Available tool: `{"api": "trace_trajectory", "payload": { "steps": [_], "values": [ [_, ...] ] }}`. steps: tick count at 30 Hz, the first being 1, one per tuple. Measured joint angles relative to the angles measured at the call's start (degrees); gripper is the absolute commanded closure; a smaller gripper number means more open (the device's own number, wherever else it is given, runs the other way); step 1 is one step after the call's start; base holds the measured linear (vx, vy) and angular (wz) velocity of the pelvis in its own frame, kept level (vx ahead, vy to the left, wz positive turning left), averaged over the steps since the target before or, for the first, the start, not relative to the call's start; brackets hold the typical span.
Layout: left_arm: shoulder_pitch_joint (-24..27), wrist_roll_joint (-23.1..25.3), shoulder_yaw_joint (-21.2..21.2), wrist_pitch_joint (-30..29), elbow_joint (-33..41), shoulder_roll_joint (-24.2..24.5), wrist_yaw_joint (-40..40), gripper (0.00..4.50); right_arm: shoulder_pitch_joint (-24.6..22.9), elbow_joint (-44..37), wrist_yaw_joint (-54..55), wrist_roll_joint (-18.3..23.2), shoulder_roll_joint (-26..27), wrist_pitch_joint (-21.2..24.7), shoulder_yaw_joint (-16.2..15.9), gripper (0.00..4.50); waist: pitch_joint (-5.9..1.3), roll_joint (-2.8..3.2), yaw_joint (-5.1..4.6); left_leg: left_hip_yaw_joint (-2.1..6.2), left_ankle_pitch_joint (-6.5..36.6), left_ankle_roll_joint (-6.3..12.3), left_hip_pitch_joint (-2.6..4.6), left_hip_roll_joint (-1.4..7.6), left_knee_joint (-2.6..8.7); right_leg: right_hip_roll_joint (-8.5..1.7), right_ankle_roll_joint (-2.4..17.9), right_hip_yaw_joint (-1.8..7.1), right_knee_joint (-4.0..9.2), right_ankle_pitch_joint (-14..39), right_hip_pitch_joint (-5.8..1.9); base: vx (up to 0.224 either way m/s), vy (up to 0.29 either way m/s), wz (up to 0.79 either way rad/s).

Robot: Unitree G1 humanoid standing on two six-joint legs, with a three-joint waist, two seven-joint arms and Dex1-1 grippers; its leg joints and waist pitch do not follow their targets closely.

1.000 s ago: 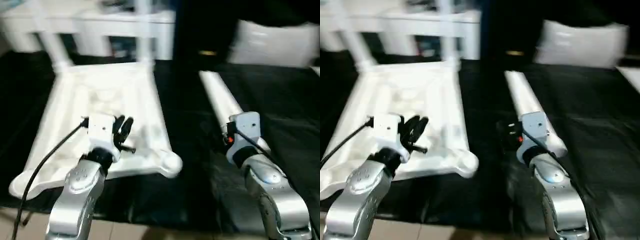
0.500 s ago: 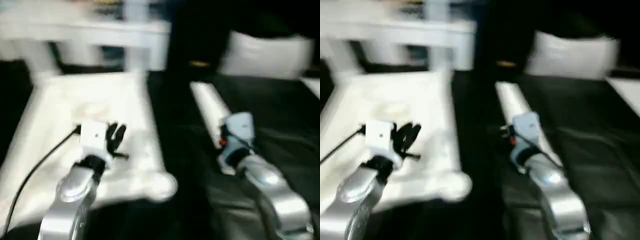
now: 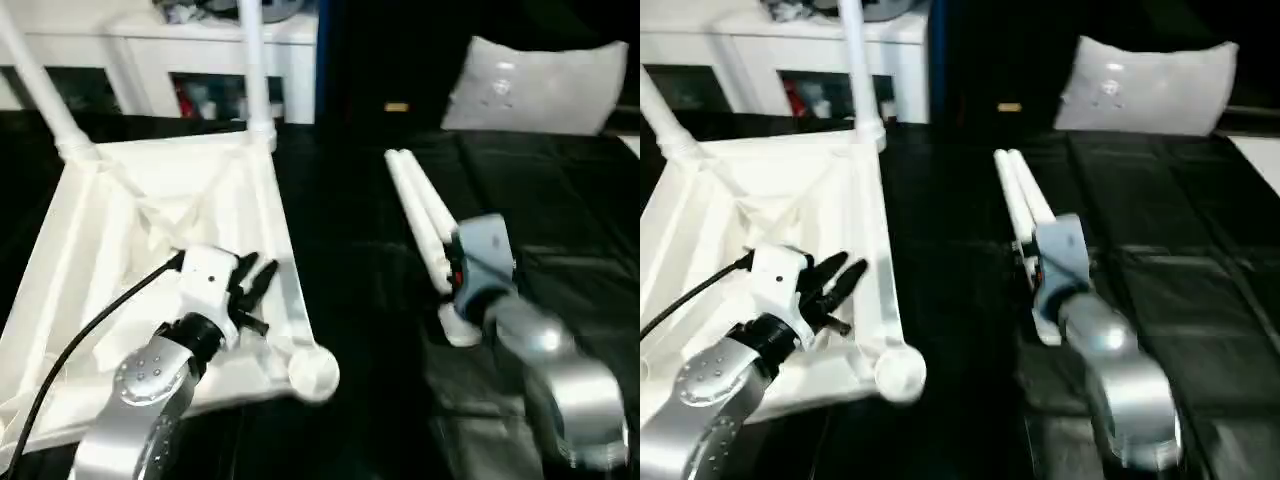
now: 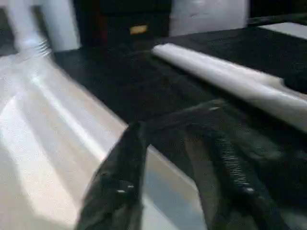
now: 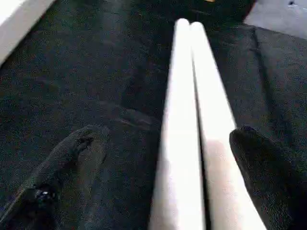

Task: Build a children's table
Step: Pick table leg

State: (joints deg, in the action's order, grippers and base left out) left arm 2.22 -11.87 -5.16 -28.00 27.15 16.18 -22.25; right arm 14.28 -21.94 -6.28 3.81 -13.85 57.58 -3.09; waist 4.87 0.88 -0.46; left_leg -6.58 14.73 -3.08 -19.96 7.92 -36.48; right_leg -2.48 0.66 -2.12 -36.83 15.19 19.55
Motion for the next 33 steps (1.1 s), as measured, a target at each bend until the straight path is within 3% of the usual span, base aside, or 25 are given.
{"api": "trace_trajectory", "payload": {
  "steps": [1, 4, 16, 21, 26, 33],
  "values": [
    [-0.5, -1.1, -0.8, -1.4, 1.0, 2.8, -2.8, 2.38, 3.3, 2.6, 0.5, -0.2, -0.1, 4.2, 0.3, 0.00, 0.18, 0.01, -0.33, -0.08, -0.3, -0.01, 0.00, 0.04, 0.00, 0.00, 0.2, 0.00, -0.19, -0.1, 0.15, -0.086, -0.012, 0.01],
    [-0.8, -2.8, -2.1, -3.7, 3.0, 5.8, -7.3, 2.35, 8.7, 7.2, 0.8, 0.1, 0.2, 9.7, 1.9, 0.00, 0.47, 0.41, -0.73, -0.18, -0.9, -0.01, -0.03, 0.10, 0.25, 0.01, 0.3, -0.01, -0.22, -0.4, 0.27, -0.063, -0.014, -0.02],
    [-2.1, -8.6, -2.7, -10.0, 7.6, 9.8, -12.5, 1.37, 21.7, 23.2, -3.1, 2.5, -0.9, 15.6, 3.8, 0.00, 0.61, 0.62, -0.42, -0.35, -1.5, -0.35, -0.24, 0.34, 0.98, 0.14, 0.5, -0.20, -0.17, -0.6, 0.73, 0.000, 0.000, 0.00],
    [-2.1, -9.9, -2.9, -11.5, 8.2, 10.4, -13.2, 0.90, 22.3, 25.5, -4.2, 3.1, -0.6, 16.1, 3.9, 0.00, 0.61, 0.62, -0.07, -0.48, -1.8, -0.06, -0.58, 0.39, 0.98, 0.15, 0.6, -0.16, -0.23, -0.7, 1.38, 0.000, 0.000, 0.00],
    [-2.1, -11.0, -2.8, -11.9, 8.2, 10.8, -13.6, 0.53, 22.5, 25.6, -5.2, 4.0, -0.4, 16.2, 3.9, 0.00, 0.62, 0.63, 0.46, -0.55, -1.7, -0.11, -0.58, 0.43, 0.98, 0.15, 0.6, -0.16, -0.23, -0.7, 1.40, 0.000, 0.000, 0.00],
    [-2.1, -11.4, -2.7, -13.4, 8.2, 11.7, -14.0, 0.03, 22.5, 26.7, -6.5, 4.6, -0.5, 17.3, 3.6, 0.76, 0.62, 0.64, 0.76, -0.68, -1.7, -0.29, -0.59, 0.49, 0.98, 0.14, 0.6, -0.16, -0.22, -0.7, 1.42, 0.000, 0.000, 0.00]
  ]
}}
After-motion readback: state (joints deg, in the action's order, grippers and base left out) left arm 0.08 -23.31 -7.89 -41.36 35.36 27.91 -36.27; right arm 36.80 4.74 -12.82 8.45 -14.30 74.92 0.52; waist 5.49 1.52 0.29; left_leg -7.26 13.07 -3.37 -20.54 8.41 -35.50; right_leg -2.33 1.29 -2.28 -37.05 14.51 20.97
